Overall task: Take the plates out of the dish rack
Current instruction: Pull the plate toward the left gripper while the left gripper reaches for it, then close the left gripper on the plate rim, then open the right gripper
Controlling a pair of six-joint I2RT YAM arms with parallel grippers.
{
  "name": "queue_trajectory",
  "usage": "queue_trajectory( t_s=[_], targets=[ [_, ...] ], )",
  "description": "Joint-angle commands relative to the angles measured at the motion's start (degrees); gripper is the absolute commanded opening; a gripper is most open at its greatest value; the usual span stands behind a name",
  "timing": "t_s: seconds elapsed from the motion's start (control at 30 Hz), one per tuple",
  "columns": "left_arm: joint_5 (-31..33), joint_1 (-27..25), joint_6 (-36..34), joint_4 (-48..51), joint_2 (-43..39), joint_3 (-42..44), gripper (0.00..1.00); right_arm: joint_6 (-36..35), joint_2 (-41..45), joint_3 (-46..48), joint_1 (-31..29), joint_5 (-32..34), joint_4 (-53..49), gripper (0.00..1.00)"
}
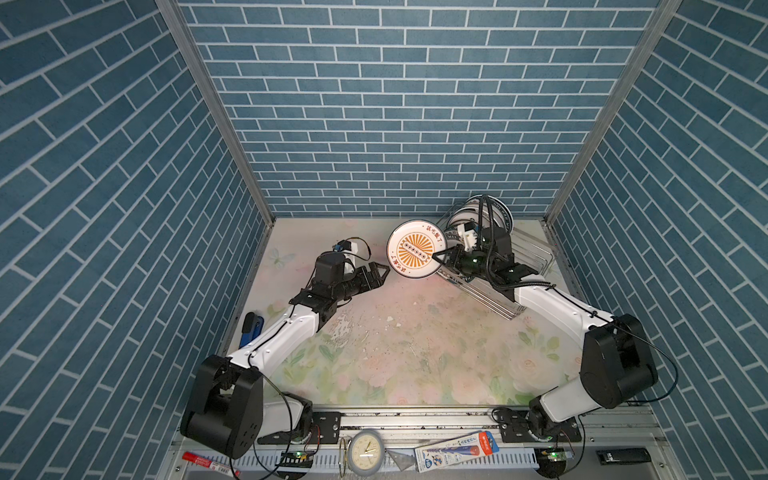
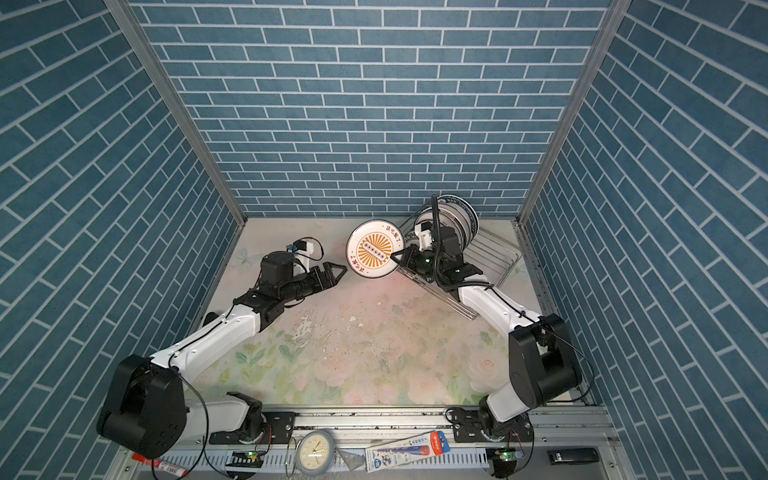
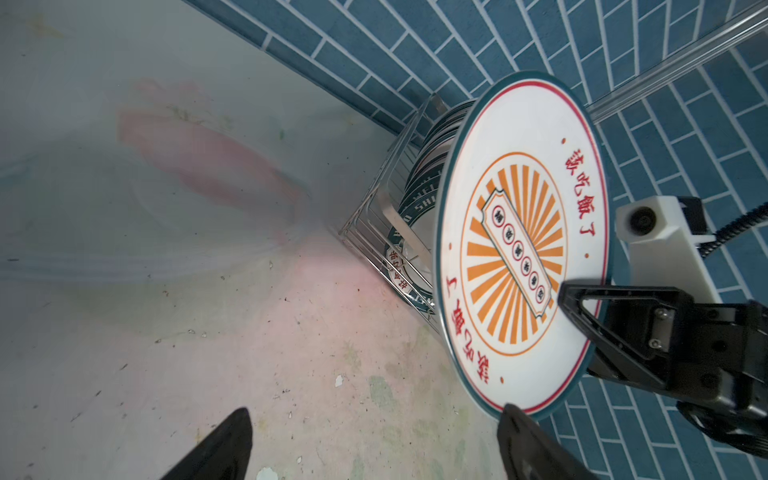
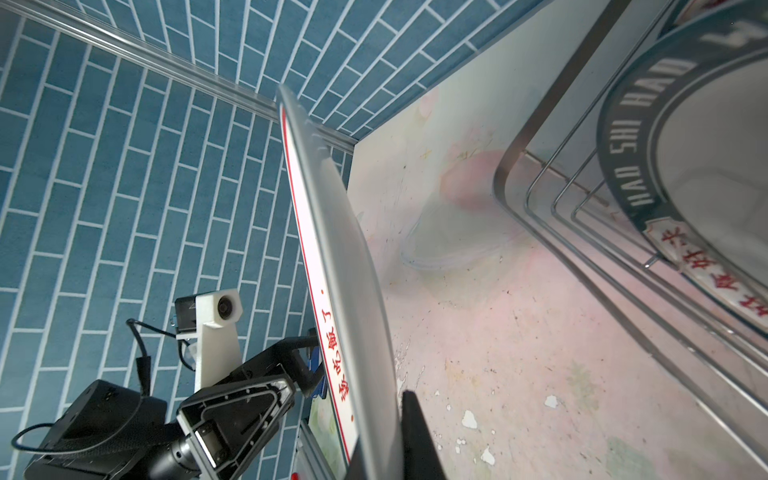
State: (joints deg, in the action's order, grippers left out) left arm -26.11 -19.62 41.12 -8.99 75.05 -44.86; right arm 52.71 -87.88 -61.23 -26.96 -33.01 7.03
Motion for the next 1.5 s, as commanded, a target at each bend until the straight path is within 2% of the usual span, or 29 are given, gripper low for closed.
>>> queue_trajectory(
  t_s=[0.0,0.13,0.4,0.5,0.57,0.77,0.93,1.07,1.27,1.37,1.47],
  targets=[
    [-4.9,0.7,2.8,-7.6,1.1,0.8,0.90,3.1,-0.3,1.6,-0.6,-2.8,6.5,0.00],
    [-4.3,0.8,2.2,-7.1,1.9,0.6,0.86,3.7,-1.1,2.1,-1.0,-3.9,8.3,0.00],
    [-7.7,2.6,5.3,-12.8,4.8,1.3,0.68,6.4,-3.5,0.9,-2.3,-6.2,9.5,0.00],
    [-8.8,3.0,6.7,-16.2,5.2,2.3,0.67,6.3,-4.9,0.1,-3.3,-6.0,9.6,0.00],
    [-9.3,3.2,7.4,-17.0,5.7,2.4,0.61,6.3,-5.7,-0.3,-3.8,-5.9,9.6,0.00],
    [-10.4,3.3,7.4,-17.6,7.2,2.5,0.45,6.3,-6.2,-0.9,-4.7,-5.3,9.9,0.00],
    [-11.1,3.4,7.4,-17.1,7.6,2.4,0.38,5.3,-7.2,-2.3,-5.7,-5.3,8.4,0.00],
    [-12.0,3.6,7.6,-17.1,7.8,2.6,0.27,3.7,-8.2,-3.8,-6.5,-5.1,6.5,0.00],
    [-12.6,4.5,7.4,-15.5,7.5,2.7,0.20,3.0,-9.2,-5.1,-7.2,-4.9,5.9,0.00],
    [-13.2,5.0,7.7,-15.6,7.3,3.1,0.08,2.7,-9.8,-5.6,-7.5,-5.0,5.6,0.00],
    [-14.2,5.4,8.0,-15.9,6.9,3.5,0.04,2.1,-10.3,-6.5,-7.7,-5.3,5.6,0.00]
  ],
)
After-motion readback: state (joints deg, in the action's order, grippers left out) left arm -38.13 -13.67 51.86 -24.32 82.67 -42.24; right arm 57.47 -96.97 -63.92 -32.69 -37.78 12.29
